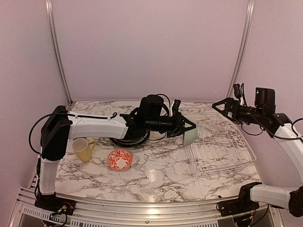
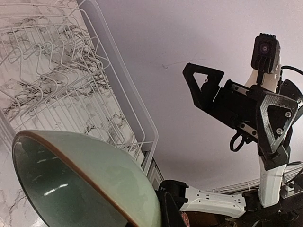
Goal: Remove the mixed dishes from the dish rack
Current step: Pass from the right arm to the left, then place the bowl in the bowl.
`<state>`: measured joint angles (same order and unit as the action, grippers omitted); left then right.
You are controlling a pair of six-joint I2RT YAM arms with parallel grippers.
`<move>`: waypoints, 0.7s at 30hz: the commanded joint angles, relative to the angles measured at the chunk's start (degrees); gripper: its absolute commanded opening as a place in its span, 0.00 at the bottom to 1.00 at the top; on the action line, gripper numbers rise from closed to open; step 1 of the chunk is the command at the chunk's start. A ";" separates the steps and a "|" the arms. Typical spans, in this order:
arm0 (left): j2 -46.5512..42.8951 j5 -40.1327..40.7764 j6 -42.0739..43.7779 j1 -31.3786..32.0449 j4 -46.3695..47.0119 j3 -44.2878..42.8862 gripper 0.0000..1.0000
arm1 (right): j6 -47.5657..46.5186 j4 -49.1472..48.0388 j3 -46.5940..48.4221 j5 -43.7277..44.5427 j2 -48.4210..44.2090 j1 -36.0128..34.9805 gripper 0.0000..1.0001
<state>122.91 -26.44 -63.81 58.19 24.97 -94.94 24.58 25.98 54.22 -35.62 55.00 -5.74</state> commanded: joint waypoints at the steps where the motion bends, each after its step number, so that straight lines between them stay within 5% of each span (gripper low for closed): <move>1: -10.84 8.42 15.93 0.65 -17.67 1.85 0.00 | -5.91 0.11 4.46 8.76 -1.38 -0.42 0.98; 7: -14.53 28.43 28.46 4.89 -45.68 -1.83 0.00 | -8.63 -0.31 5.79 12.96 0.10 -0.44 0.98; 13: -16.66 45.10 31.03 7.69 -60.08 -2.46 0.00 | -8.28 -2.71 4.62 12.81 1.14 -0.41 0.98; 21: -20.17 57.86 28.14 8.42 -75.90 -1.11 0.00 | -8.14 -4.03 3.31 12.81 1.86 -0.42 0.98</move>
<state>107.46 20.73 -35.51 66.46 -40.36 -95.77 17.06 23.81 58.11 -23.62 56.58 -5.74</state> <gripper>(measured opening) 0.105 0.985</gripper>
